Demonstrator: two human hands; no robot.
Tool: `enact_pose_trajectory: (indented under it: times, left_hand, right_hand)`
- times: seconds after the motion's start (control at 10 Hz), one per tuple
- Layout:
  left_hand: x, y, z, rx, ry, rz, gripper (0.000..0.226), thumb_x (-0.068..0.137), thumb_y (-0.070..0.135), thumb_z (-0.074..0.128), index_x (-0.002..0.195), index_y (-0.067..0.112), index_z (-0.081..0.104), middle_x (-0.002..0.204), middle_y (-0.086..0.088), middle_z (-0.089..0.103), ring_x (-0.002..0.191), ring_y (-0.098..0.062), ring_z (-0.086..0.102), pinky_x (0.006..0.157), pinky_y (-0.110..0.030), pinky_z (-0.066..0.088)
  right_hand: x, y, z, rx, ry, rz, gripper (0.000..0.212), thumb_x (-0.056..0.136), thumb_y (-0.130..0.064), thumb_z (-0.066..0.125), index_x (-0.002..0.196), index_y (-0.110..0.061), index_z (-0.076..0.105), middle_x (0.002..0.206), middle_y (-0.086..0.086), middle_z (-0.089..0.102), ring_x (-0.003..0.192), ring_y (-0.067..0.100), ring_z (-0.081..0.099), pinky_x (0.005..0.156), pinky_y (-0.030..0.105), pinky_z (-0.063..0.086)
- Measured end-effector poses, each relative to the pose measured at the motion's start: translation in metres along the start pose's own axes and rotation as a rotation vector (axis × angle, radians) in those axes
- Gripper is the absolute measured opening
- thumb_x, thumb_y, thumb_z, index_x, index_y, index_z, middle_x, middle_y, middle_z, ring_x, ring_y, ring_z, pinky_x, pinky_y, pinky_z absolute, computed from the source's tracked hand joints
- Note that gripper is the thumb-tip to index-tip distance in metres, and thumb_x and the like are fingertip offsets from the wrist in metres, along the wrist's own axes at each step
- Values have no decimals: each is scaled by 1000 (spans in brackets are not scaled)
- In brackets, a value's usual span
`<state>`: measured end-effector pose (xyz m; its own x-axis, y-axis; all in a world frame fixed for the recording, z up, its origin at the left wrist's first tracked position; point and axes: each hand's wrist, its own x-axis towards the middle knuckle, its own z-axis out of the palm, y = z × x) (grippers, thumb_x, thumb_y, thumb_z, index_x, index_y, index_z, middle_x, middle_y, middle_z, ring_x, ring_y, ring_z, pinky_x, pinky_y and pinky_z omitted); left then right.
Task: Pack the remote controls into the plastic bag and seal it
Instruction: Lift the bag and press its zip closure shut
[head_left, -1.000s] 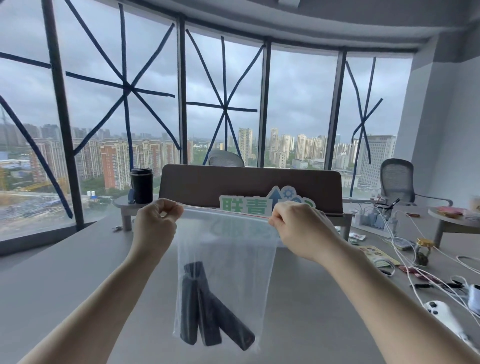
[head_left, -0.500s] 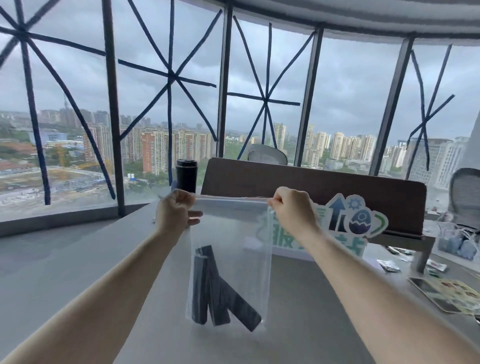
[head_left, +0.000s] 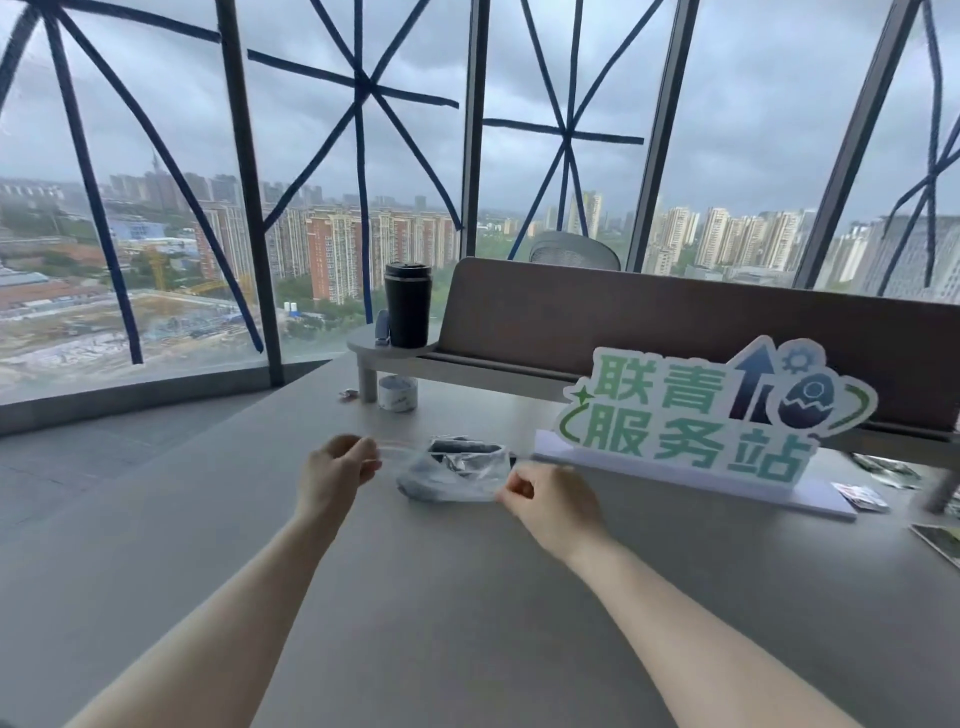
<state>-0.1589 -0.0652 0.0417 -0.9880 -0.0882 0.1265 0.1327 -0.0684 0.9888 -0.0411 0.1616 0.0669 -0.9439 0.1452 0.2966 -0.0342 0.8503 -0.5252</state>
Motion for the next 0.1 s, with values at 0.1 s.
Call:
enact_pose_trajectory:
  times: [0.1]
  left_hand:
    - [-29, -26, -13, 30, 22, -77, 18, 84, 13, 57, 70, 11, 67, 66, -13, 61, 69, -29, 59, 67, -34, 50]
  right_hand:
    - [-25, 11, 12, 89, -166, 43, 14, 79, -38, 68, 73, -27, 64, 67, -7, 68, 70, 15, 65, 70, 33, 53]
